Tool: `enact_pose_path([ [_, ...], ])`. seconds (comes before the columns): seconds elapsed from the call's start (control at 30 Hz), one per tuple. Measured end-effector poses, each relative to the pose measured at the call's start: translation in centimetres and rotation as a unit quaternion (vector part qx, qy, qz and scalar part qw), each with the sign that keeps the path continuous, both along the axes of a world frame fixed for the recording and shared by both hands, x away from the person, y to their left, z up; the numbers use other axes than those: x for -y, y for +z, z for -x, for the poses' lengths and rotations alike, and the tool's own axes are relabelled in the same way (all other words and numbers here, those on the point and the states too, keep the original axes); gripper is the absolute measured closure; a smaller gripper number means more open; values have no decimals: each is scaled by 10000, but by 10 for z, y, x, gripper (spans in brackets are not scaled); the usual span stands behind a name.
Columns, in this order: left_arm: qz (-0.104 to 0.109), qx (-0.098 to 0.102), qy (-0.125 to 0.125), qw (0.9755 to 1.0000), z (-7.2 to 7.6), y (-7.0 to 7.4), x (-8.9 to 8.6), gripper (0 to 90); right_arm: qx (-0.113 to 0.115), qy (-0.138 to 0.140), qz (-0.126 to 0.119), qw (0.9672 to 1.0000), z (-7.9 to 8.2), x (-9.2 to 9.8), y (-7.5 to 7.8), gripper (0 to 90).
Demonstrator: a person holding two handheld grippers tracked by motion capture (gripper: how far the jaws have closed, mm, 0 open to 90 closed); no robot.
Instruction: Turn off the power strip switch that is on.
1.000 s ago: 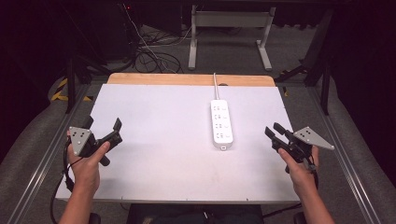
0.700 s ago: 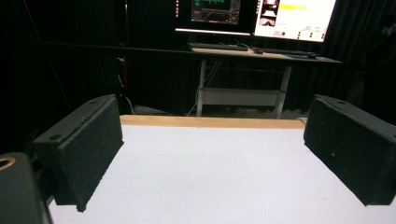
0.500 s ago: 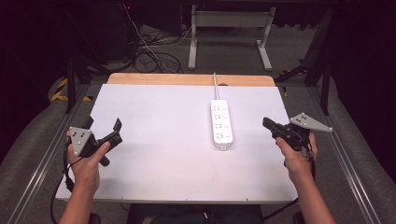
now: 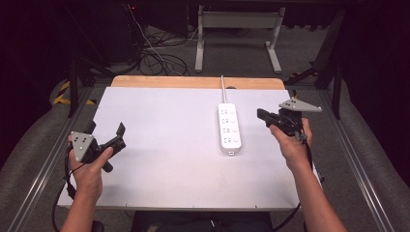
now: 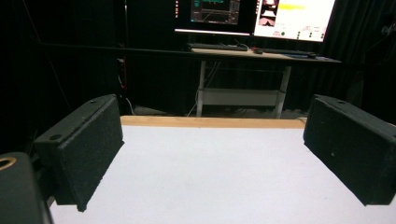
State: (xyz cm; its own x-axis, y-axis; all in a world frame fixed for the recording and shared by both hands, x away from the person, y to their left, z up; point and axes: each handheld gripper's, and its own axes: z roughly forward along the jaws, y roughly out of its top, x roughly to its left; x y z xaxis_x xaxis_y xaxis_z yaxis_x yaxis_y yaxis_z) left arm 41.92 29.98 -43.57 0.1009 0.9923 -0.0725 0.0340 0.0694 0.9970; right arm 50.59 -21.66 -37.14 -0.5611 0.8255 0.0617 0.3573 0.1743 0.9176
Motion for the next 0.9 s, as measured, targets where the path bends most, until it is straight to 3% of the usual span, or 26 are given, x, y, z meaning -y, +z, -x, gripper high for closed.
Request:
enact_pose_path([
  [0.57,-83,-7,-35,10000,1,0,0,56,-451,278,440,9976,-61,-47,-12,900],
  [0.9,-89,-15,-25,10000,0,-1,1,57,-603,242,495,9967,-82,-53,-19,900],
])
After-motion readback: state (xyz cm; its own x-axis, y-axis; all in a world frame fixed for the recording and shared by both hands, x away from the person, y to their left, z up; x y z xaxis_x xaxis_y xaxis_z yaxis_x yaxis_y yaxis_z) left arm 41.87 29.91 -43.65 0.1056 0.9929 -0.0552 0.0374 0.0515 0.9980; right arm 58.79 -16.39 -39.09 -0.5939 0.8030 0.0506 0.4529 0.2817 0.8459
